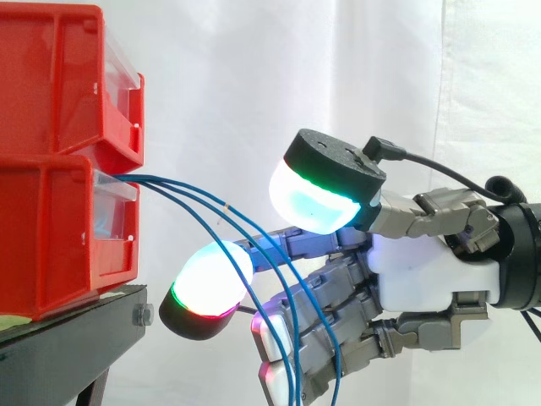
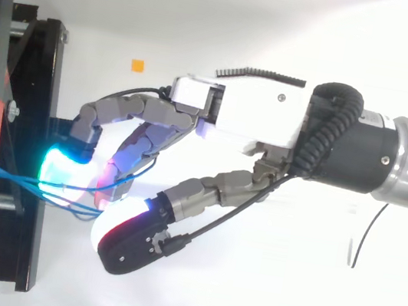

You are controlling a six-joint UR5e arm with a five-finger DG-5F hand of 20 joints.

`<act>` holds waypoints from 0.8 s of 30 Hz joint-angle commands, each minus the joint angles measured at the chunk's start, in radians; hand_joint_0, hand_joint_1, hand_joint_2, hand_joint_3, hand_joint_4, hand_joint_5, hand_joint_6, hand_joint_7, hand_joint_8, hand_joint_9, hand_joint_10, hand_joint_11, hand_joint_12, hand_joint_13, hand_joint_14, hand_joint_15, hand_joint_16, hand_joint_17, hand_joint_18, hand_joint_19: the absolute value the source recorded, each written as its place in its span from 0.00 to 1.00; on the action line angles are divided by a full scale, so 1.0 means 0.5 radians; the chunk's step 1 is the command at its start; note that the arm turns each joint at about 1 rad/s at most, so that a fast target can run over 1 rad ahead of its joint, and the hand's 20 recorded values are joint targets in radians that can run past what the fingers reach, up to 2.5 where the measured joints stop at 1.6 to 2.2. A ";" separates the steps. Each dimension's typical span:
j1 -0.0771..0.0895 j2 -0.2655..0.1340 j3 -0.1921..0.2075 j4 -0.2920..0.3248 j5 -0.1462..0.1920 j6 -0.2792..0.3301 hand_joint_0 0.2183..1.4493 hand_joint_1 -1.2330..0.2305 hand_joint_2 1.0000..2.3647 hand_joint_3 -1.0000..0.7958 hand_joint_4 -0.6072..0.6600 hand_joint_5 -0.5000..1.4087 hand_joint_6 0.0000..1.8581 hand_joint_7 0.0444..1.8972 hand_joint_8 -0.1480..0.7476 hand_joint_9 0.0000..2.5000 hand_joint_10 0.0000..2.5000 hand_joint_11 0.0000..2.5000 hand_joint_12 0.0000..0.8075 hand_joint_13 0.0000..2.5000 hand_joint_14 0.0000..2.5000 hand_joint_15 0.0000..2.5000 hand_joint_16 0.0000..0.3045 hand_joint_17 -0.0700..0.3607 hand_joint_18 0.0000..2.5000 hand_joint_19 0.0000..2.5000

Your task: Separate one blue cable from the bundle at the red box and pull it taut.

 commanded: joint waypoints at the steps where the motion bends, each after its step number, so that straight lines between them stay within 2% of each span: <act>1: -0.006 -0.010 0.032 -0.014 -0.023 0.019 0.29 0.40 0.00 0.30 0.56 0.20 0.27 0.54 0.48 0.37 0.01 0.28 0.37 0.36 0.01 0.22 0.10 0.32 0.23 0.22; 6: -0.021 -0.010 0.044 -0.005 -0.027 0.019 0.30 0.40 0.00 0.30 0.55 0.20 0.27 0.57 0.48 0.38 0.01 0.29 0.37 0.37 0.01 0.22 0.10 0.32 0.23 0.22; 13: -0.012 -0.010 0.050 0.004 -0.060 0.019 0.30 0.39 0.00 0.31 0.52 0.21 0.27 0.64 0.48 0.39 0.01 0.31 0.37 0.38 0.01 0.23 0.10 0.33 0.24 0.22; 19: -0.015 -0.010 0.105 -0.002 -0.079 0.019 0.31 0.36 0.01 0.33 0.51 0.21 0.28 0.75 0.48 0.40 0.01 0.34 0.38 0.38 0.01 0.23 0.10 0.33 0.25 0.23; 22: -0.021 -0.010 0.130 -0.026 -0.106 0.035 0.32 0.35 0.01 0.36 0.52 0.19 0.34 0.66 0.48 0.40 0.01 0.35 0.38 0.39 0.01 0.24 0.11 0.33 0.25 0.23; 24: -0.021 -0.010 0.130 -0.032 -0.106 0.041 0.32 0.35 0.01 0.37 0.51 0.19 0.35 0.64 0.48 0.40 0.01 0.36 0.38 0.39 0.01 0.24 0.11 0.33 0.25 0.23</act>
